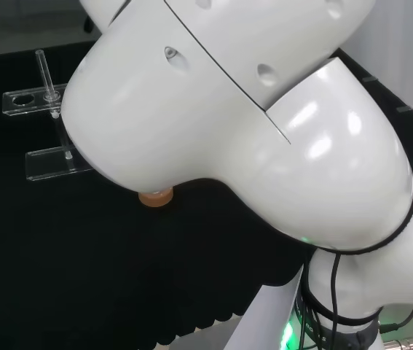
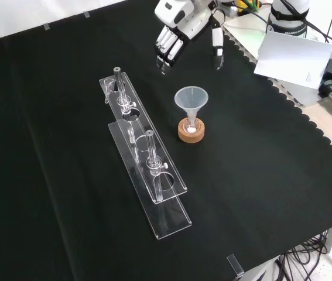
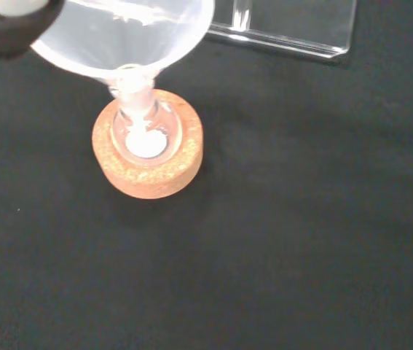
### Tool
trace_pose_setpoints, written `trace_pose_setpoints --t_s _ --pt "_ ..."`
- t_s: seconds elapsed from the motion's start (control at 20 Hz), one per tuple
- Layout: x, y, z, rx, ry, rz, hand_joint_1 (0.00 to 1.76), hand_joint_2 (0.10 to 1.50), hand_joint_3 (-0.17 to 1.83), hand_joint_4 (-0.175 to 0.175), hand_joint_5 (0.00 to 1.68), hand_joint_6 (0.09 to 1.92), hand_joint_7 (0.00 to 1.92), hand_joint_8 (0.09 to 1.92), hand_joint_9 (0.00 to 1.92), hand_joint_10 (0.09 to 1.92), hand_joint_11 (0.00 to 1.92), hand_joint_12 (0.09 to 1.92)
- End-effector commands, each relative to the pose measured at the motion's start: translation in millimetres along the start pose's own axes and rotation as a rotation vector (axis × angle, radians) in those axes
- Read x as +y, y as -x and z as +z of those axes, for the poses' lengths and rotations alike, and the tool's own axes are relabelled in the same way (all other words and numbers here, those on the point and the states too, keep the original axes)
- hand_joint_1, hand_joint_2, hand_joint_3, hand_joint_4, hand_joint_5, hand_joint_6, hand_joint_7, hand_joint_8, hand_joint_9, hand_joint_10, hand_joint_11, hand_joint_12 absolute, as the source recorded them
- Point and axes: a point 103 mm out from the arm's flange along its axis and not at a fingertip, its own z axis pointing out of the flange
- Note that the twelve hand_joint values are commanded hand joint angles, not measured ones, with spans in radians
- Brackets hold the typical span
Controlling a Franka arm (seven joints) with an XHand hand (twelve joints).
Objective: Remove the funnel from the round-bottom flask.
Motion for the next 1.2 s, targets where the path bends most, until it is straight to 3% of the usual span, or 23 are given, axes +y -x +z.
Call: trace_pose_setpoints --t_s 0.05,0.8,1.2 --pt "14.6 -11.7 4.4 -0.020 0.006 -0.026 0.71 0.66 0.23 -0.050 0.21 0.09 0.00 0.63 0.21 0.75 0.27 1.48" --pt "32.1 -35.6 28.3 -0.089 -0.043 -0.059 0.69 0.66 0.24 -0.044 0.17 0.09 0.00 0.38 0.12 0.79 0.28 1.48" --pt "41.8 -43.0 35.5 -0.105 -0.065 -0.066 0.67 0.66 0.23 -0.039 0.15 0.09 0.00 0.34 0.07 0.80 0.27 1.50"
